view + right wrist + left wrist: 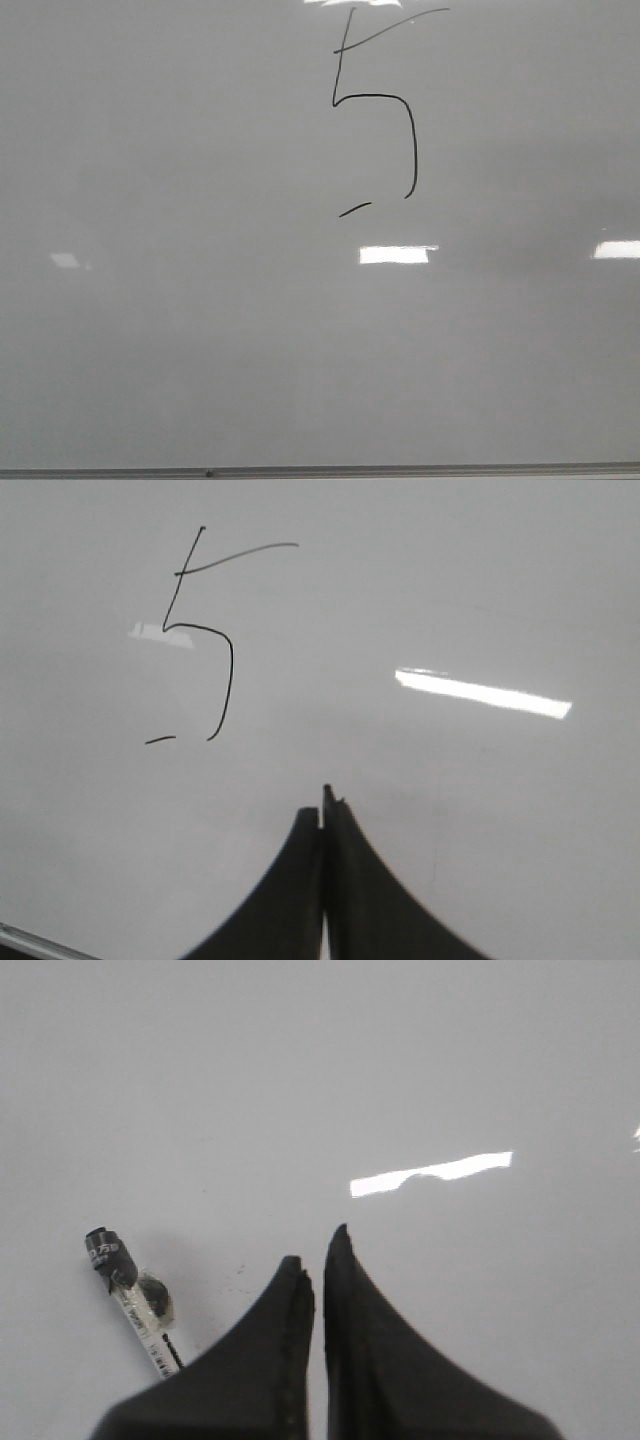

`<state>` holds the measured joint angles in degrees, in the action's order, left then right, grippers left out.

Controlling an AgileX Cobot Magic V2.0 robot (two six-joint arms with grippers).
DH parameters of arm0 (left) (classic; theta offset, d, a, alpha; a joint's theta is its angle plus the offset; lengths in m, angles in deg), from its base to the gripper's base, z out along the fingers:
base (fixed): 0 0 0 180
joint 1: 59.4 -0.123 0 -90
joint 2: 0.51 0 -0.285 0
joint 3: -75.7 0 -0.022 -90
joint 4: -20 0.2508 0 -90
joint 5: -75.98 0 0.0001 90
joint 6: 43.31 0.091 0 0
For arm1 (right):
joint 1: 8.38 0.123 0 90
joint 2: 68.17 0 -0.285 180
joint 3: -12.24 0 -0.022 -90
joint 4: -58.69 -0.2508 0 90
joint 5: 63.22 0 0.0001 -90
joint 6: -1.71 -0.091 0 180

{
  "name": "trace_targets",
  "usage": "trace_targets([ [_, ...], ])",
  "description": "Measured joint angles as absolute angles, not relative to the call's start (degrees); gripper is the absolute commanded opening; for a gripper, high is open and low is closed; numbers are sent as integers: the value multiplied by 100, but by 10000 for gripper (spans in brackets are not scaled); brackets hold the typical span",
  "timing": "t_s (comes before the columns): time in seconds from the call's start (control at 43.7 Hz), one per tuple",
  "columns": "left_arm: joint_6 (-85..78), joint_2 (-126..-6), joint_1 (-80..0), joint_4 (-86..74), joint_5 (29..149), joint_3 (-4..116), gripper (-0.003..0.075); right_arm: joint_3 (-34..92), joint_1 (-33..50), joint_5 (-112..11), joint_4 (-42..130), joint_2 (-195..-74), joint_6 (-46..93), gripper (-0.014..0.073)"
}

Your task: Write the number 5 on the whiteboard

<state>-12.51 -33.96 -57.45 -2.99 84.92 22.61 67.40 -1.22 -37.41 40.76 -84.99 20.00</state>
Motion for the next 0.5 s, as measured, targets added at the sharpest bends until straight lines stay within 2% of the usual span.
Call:
trace_targets([
  [0.229, -1251, -2138, -5589, -299, 8698, 1948, -20, 6740, -122, -3910, 4076, -8330, 2000, -71],
  [0.504, -1251, -1914, -5589, -299, 8732, 1948, -20, 6784, -122, -3933, 4076, -8321, 2000, -71],
])
